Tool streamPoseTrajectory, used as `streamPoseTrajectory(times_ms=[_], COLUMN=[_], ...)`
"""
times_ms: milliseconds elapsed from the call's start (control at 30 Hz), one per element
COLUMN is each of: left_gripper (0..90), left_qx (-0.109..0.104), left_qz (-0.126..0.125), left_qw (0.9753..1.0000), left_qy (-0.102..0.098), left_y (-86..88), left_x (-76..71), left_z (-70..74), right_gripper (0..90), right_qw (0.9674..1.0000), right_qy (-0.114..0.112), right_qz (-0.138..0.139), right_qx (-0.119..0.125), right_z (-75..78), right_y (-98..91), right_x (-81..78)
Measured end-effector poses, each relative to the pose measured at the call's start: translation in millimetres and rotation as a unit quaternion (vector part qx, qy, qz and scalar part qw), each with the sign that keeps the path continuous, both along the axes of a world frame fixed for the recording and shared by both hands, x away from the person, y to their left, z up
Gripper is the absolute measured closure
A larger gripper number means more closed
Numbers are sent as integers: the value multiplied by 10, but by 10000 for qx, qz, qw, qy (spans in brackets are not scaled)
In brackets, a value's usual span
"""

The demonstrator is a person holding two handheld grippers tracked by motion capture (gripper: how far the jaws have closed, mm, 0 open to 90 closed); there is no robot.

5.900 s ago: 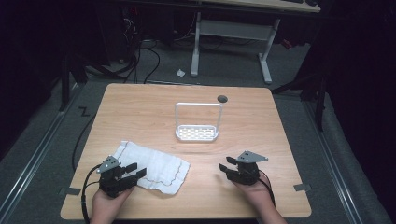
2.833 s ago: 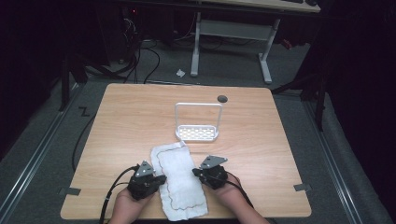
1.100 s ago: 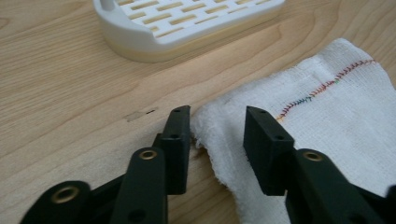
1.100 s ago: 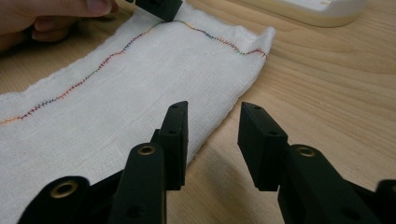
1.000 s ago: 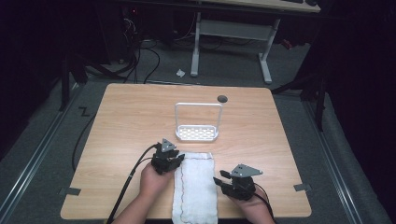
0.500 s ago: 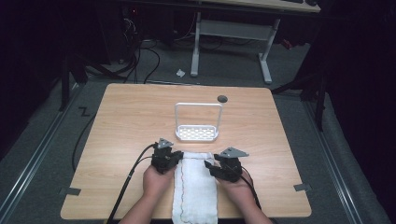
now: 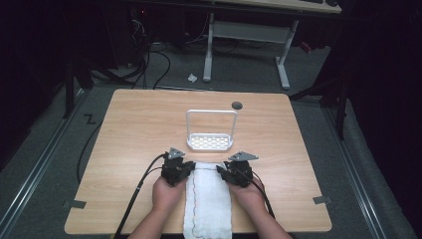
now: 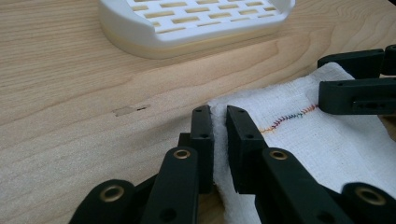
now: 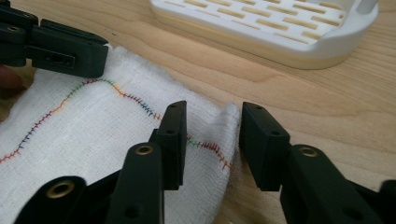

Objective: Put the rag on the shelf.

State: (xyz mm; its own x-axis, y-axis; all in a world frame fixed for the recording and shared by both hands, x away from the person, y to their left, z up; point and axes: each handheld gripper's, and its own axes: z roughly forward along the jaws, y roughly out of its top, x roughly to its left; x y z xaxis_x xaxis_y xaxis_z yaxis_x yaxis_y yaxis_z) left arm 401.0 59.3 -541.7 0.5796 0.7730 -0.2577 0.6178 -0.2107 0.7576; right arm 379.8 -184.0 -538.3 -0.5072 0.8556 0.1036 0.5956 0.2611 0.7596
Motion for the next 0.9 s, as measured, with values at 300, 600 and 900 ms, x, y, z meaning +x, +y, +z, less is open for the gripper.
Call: streamPoseTrajectory(times_ms=[300,600,900], left_gripper=[816,830,840], left_qx=[-22,-114,-551], left_qz=[6,22,166], left_qw=[10000,9999,9982], left_qy=[17,88,-159], left_y=[3,33,97], left_x=[3,5,-89], left_z=[-1,-3,47], right_gripper=[833,861,860], right_qw=[10000,9999,9982], right_qy=[26,-160,-593], right_qz=[30,27,43], right_qx=[31,15,89], right_z=[-2,30,130], right_y=[72,70,74], right_x=[9,-22,-135])
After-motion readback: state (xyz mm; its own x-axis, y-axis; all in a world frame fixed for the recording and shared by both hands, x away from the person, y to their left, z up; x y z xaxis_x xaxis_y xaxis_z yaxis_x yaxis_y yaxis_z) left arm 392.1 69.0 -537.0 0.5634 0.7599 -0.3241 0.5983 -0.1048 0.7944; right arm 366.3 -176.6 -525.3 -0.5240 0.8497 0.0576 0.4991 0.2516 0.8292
